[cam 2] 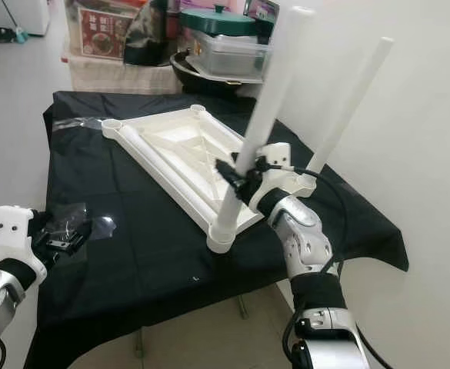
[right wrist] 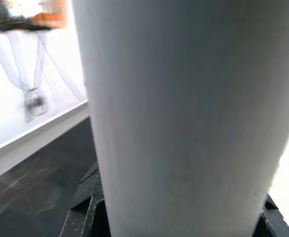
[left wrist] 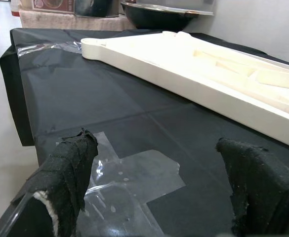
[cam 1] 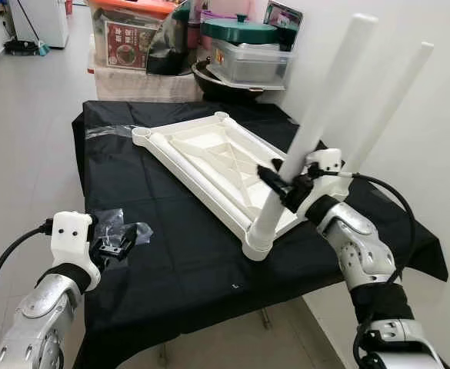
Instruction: Building children table
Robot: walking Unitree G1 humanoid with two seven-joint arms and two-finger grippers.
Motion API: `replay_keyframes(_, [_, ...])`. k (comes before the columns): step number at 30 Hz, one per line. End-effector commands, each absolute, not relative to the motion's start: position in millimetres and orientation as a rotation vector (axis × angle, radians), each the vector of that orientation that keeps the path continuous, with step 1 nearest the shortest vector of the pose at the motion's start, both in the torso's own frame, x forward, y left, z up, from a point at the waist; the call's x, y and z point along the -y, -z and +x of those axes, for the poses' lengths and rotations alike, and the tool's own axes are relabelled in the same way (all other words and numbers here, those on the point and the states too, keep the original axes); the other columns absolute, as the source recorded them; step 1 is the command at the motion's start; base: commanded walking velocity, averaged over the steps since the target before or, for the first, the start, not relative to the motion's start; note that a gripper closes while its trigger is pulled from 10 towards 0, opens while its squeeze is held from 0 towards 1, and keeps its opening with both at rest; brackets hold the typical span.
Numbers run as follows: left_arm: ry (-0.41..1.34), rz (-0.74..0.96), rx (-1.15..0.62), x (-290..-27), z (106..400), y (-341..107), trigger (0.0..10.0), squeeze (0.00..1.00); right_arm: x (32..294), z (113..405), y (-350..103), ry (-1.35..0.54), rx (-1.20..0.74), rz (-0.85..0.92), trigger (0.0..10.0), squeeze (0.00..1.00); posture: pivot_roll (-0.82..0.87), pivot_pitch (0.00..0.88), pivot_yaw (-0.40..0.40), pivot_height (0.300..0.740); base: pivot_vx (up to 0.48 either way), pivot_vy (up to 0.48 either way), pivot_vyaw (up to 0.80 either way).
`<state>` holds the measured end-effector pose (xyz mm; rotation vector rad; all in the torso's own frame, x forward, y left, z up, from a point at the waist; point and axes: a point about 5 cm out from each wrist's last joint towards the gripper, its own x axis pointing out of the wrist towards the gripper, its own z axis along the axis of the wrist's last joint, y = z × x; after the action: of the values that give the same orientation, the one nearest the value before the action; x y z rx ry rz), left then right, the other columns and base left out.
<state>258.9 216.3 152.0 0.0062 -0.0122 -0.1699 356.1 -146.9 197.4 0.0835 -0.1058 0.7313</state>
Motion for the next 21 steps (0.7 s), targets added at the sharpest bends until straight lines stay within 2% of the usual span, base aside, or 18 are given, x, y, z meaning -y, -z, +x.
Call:
replay_keyframes(1, [0.181,-0.001,0.016,-212.7,257.6,-151.9,10.0,0.00,131.9,351.0,-181.8,-0.867,0.046,0.084,0.0,0.00,0.17,0.000,-0.179,0.740,0.000,0.000,0.00])
replay_keyframes(4, [0.181,-0.002,0.015,-212.9,257.4,-151.7,10.0,0.00,129.7,349.4,-182.1,-0.919,0.051,0.060,0.0,0.00,0.17,0.000,-0.180,0.740,0.000,0.000,0.00])
replay_keyframes(5, [0.180,-0.004,0.013,-213.1,257.2,-151.4,10.0,0.00,127.2,345.8,-181.4,-1.008,0.050,0.028,0.0,0.00,0.17,0.000,-0.182,0.740,0.000,0.000,0.00])
replay_keyframes(8, [0.180,-0.005,0.012,-213.5,257.1,-151.1,10.0,0.00,126.3,342.3,-179.8,-1.082,0.041,0.001,0.0,0.00,0.17,0.000,-0.183,0.740,0.000,0.000,0.00])
replay_keyframes(11, [0.180,-0.007,0.010,-213.7,257.0,-150.9,10.0,0.00,126.5,341.7,-178.5,-1.101,0.034,-0.006,0.0,0.00,0.17,0.000,-0.185,0.740,0.000,0.000,0.00])
replay_keyframes(19, [0.179,-0.013,0.007,-212.8,256.7,-149.5,10.0,0.00,129.2,346.7,-174.1,-1.022,0.034,0.047,0.0,0.00,0.17,0.000,-0.183,0.740,0.000,0.000,0.00])
replay_keyframes(21, [0.176,-0.012,0.002,-213.9,256.5,-148.2,10.0,0.00,136.9,355.8,-162.3,-0.786,-0.015,0.076,0.0,0.00,0.17,0.000,-0.183,0.740,0.000,0.000,0.00])
